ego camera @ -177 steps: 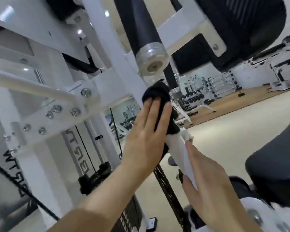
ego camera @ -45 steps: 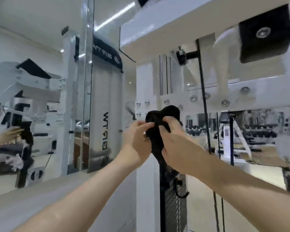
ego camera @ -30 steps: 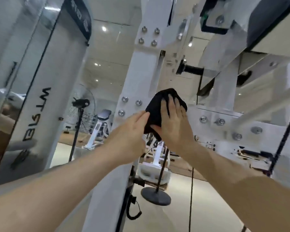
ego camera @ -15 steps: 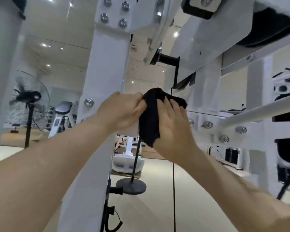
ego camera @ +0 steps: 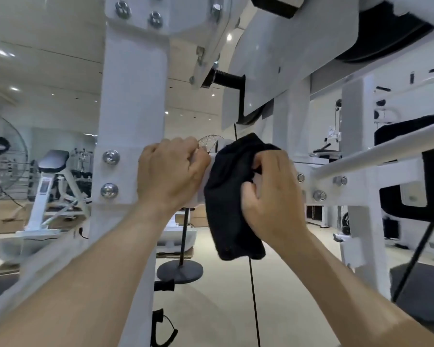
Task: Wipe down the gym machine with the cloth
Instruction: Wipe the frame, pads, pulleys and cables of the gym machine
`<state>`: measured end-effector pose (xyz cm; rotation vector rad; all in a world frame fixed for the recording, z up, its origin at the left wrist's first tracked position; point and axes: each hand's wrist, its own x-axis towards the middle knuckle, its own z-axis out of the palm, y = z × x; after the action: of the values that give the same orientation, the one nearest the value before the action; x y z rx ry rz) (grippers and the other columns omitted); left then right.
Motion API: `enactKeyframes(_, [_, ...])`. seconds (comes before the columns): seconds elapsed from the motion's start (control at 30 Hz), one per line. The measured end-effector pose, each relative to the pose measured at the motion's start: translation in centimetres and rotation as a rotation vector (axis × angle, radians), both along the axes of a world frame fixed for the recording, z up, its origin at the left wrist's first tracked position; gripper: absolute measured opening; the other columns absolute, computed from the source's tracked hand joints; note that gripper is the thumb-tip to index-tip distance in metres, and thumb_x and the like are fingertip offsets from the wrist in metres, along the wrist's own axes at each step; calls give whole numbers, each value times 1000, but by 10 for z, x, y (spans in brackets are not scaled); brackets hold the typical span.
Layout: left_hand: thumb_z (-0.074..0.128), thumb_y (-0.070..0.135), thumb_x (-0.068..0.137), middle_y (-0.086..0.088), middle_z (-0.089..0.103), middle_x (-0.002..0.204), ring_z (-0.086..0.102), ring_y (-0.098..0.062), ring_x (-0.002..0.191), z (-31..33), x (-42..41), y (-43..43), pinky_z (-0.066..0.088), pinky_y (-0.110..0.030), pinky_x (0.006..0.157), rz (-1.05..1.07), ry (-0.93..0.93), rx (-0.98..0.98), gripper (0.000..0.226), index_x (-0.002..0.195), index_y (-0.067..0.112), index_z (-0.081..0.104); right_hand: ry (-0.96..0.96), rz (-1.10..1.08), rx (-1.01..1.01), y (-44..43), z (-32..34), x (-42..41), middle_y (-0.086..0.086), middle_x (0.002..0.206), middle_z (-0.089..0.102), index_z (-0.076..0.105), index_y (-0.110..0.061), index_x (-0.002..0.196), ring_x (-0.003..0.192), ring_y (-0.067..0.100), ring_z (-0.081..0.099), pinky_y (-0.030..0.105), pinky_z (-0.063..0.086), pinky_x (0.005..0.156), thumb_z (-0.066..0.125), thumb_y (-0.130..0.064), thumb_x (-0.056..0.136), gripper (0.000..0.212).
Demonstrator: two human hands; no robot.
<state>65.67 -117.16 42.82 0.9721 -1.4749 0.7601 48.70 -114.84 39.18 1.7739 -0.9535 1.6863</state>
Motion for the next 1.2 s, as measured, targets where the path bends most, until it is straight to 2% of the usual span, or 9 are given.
enactKeyframes(0.2, [38,33,98,4,39,58,37,-23,63,2,6,-6,30,-33,70,31,-54,8,34,67,20,36,225,196,20,-11,24,38,2,120,62,47,-13,137,106,21,57,44,40,97,45,-9,86,52])
enactKeyframes(0.33, [34,35,86,5,46,59,43,-24,65,-1,0,-2,33,-33,74,-12,22,-26,28,66,19,46,182,181,2,-18,27,-4,-4,84,65,68,-11,108,75,15,56,28,43,67,53,2,80,35])
enactKeyframes(0.53, [35,38,78,1,48,58,45,-27,66,0,-9,3,30,-32,71,-6,109,12,33,64,13,52,-87,-110,-64,-17,30,-58,10,95,66,62,-4,80,105,33,56,33,42,76,42,-5,81,20])
enactKeyframes(0.67, [40,34,77,1,46,57,45,-28,66,2,-9,2,30,-32,68,2,111,4,27,61,14,46,227,-82,178,-22,7,15,7,150,32,44,-11,134,143,25,23,50,15,117,37,-39,83,59])
enactKeyframes(0.73, [39,34,77,2,42,55,42,-28,65,3,-9,4,26,-32,66,10,102,18,27,59,13,42,209,-35,183,-24,7,31,2,152,29,39,-15,140,146,19,17,54,-1,115,43,-39,87,58])
enactKeyframes(0.87, [37,34,76,1,39,54,38,-28,65,3,-11,7,22,-31,64,14,99,24,27,58,14,38,253,-11,-95,-25,12,6,12,116,63,64,-1,97,115,30,54,48,37,101,65,-12,80,20])
enactKeyframes(0.97, [37,38,78,-3,51,62,46,-29,70,3,-9,7,27,-32,65,13,110,42,34,66,11,53,69,-51,-77,-23,-3,-23,15,88,58,56,1,77,84,34,52,47,44,73,72,-4,72,17])
enactKeyframes(1.07, [37,37,78,-3,53,62,46,-28,68,2,-10,6,24,-31,66,17,106,26,35,67,10,56,-41,-82,-89,-20,8,-15,14,102,54,54,-3,98,89,33,49,50,46,75,62,-4,73,26])
enactKeyframes(1.2, [41,33,77,-1,43,58,38,-28,64,3,-9,6,19,-31,63,48,108,-13,28,62,10,46,213,126,-110,-15,24,40,10,120,60,58,-6,125,115,27,52,49,41,100,48,-5,86,40])
